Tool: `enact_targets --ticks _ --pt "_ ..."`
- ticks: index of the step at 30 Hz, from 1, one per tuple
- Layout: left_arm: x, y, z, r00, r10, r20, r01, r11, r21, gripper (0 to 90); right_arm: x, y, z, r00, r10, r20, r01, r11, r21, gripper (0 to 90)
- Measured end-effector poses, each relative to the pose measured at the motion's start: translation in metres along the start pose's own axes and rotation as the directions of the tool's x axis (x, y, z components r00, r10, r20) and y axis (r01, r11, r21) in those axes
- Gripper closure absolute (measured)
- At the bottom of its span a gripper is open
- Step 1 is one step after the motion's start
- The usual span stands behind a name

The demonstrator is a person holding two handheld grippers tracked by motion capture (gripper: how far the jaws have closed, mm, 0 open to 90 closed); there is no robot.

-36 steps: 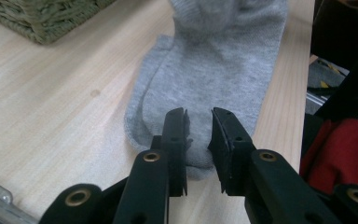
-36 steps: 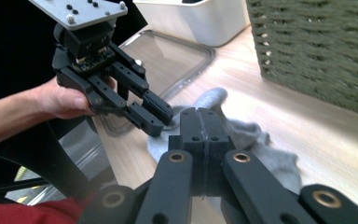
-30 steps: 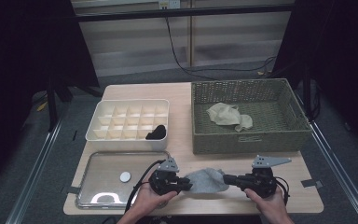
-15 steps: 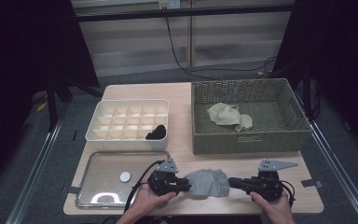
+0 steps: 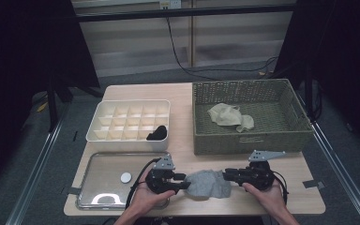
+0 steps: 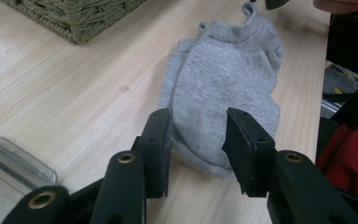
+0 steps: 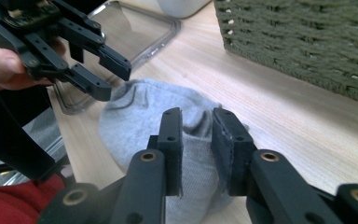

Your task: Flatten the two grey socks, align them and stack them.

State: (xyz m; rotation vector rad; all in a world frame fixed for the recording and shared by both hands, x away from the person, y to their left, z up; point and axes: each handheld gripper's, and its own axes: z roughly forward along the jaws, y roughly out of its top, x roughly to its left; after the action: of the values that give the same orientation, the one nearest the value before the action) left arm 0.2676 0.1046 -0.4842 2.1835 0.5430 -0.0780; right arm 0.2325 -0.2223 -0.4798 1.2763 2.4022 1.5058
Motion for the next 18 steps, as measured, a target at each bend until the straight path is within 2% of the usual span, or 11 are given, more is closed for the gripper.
enact_targets --ticks 3,4,7,8,11,13,15,18 --pt "-0.002 0.0 -0.001 0.9999 0.014 -0.004 -0.014 0.9996 -0.022 70.6 0.0 -0.002 0.003 1.0 -0.009 0.004 0.008 0.9997 0.024 68.9" --pt "-0.002 0.0 -0.001 0.9999 0.009 0.007 -0.009 0.9995 -0.03 71.6 -0.001 -0.002 0.004 1.0 -0.01 0.002 0.01 0.9996 0.028 68.3" --pt "-0.004 0.001 -0.004 0.9999 0.004 0.015 -0.003 0.9987 -0.05 72.8 -0.002 0.0 0.005 0.9999 -0.014 0.0 0.014 0.9998 0.016 68.4" --pt "-0.007 0.002 -0.004 0.9987 0.004 0.051 -0.001 0.9983 -0.059 72.8 -0.002 0.002 0.004 0.9999 -0.017 0.001 0.017 0.9998 0.006 68.4" --pt "-0.008 0.001 0.002 0.9992 0.012 0.037 -0.012 0.9999 -0.003 72.5 -0.002 0.005 0.004 0.9997 -0.023 -0.003 0.023 0.9997 -0.006 69.2" --pt "-0.006 -0.001 0.003 0.9995 0.008 0.031 -0.008 1.0 0.004 71.9 -0.002 0.006 0.006 0.9997 -0.019 -0.016 0.019 0.9998 -0.006 70.6" --pt "-0.001 -0.003 0.006 0.9997 -0.012 0.022 0.012 0.9997 0.02 71.5 -0.001 0.004 0.01 0.9993 -0.029 -0.022 0.029 0.9995 0.014 70.6" --pt "0.001 -0.005 0.007 0.9997 -0.019 0.013 0.018 0.9992 0.036 68.8 -0.001 0.001 0.015 0.999 -0.039 -0.022 0.04 0.998 0.048 70.6"
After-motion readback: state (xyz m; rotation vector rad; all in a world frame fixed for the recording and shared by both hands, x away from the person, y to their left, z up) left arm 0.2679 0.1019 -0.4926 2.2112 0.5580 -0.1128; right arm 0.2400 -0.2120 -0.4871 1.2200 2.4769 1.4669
